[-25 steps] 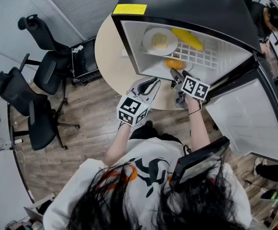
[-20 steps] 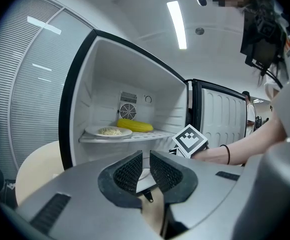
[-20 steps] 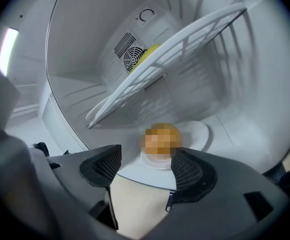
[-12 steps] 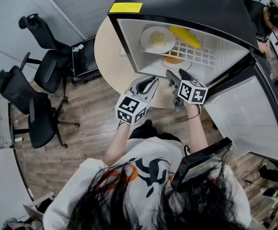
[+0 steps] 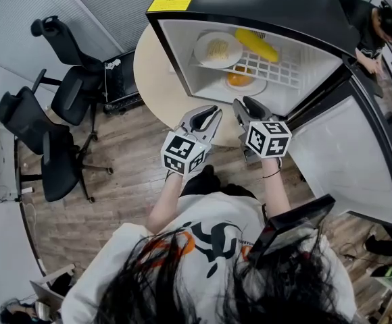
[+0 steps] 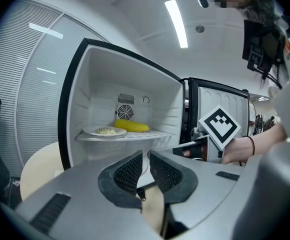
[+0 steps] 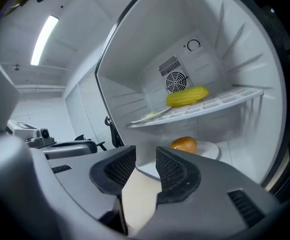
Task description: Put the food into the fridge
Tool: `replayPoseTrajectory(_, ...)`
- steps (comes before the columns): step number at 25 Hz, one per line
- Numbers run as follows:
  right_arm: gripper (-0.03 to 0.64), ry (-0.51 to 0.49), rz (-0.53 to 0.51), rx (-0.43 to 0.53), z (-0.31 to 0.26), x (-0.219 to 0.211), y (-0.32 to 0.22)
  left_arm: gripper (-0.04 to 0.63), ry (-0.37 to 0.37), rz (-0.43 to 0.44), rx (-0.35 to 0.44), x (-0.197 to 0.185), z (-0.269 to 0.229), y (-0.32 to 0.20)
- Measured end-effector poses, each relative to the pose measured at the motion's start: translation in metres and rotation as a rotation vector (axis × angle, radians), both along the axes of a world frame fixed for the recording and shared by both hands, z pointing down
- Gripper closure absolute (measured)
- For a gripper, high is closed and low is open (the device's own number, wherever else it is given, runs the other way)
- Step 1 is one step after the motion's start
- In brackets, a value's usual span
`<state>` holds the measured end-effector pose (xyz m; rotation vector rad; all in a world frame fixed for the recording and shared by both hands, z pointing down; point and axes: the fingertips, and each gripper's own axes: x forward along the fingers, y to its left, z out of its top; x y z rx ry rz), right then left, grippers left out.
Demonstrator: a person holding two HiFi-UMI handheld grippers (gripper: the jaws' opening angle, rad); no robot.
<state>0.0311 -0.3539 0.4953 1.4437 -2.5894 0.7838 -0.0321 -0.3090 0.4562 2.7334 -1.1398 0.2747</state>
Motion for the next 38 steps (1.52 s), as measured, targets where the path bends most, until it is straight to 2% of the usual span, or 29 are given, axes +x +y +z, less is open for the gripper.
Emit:
replayPoseTrajectory(5,0.509,0.023,-0.059,0.031,-0.012,0.000,0.027,0.555,0.019,-0.047,-0.005,0.003,-0.002,0.016)
replayPoseTrajectory(11,0.533,0.018,-0.118,0.024,-0.013,0.006,0.059,0.555,0.039,-0.102,-0.017,0.012,0.002,0.044)
replayPoseTrajectory(19,0.552,-0.006,-0.197,-0.006,0.001,0.006,0.098,0.555,0.029,-0.123,-0.041,0.025,0.013,0.081)
replayPoseTrajectory(26,0.564,-0.004,-0.234,-0.017,0.001,-0.003,0.116,0.555,0.033,-0.162,-0.070,0.017,0.015,0.101)
replayPoseTrajectory(38,0.568,-0.005,-0.266,-0.011,0.003,-0.038,0.135,0.555,0.024,-0.205,-0.083,-0.018,0.021,0.127)
